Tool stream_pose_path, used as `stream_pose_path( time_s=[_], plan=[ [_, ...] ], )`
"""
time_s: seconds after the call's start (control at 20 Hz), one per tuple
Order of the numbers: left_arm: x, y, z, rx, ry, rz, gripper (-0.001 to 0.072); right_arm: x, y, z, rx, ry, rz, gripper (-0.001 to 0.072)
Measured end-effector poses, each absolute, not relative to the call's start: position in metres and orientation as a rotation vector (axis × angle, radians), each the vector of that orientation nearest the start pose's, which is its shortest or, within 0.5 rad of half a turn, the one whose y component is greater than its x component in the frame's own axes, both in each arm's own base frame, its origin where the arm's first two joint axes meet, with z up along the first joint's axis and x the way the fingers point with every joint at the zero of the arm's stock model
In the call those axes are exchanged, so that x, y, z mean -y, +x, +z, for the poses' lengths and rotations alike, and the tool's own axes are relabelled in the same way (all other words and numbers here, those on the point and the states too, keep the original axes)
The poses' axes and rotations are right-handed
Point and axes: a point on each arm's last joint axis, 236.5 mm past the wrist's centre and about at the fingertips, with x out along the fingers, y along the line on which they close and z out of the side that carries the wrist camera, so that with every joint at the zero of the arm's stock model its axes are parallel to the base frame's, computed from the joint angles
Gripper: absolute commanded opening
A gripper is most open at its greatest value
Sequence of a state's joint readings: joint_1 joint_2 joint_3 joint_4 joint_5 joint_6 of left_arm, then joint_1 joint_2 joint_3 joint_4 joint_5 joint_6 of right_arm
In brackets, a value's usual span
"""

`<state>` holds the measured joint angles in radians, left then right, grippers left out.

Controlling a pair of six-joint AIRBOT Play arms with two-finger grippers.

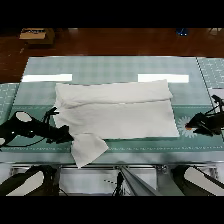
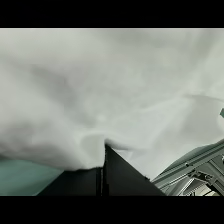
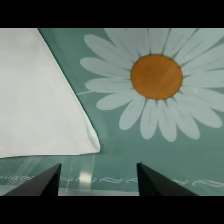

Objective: Fold the shirts.

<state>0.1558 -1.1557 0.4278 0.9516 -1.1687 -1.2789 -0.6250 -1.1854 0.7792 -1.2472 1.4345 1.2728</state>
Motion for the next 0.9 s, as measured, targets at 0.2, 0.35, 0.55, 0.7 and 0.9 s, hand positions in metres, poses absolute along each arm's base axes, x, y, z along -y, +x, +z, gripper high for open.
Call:
stream_pose_path(
  time_s=[0.2,0.35,0.55,0.7,0.9],
  plan=[
    [0.099,0.179,-0.116,-1.692,-0.613,-0.317,0.0017,0.038,0.203,-0.082,-1.625,0.739,0.033,0.0523],
    [0.1,0.179,-0.116,-1.689,-0.607,-0.325,0.0016,0.023,0.21,-0.092,-1.57,0.815,0.041,0.052],
    [0.1,0.179,-0.115,-1.689,-0.604,-0.329,0.0017,0.003,0.212,-0.102,-1.569,0.822,0.06,0.034],
    [0.1,0.179,-0.115,-1.687,-0.599,-0.336,0.0016,-0.009,0.218,-0.106,-1.57,0.778,0.075,0.0029],
    [0.092,0.211,-0.093,-1.569,-0.537,-0.344,0.0016,-0.012,0.243,-0.076,-1.505,0.702,0.153,0.0028]
  ],
)
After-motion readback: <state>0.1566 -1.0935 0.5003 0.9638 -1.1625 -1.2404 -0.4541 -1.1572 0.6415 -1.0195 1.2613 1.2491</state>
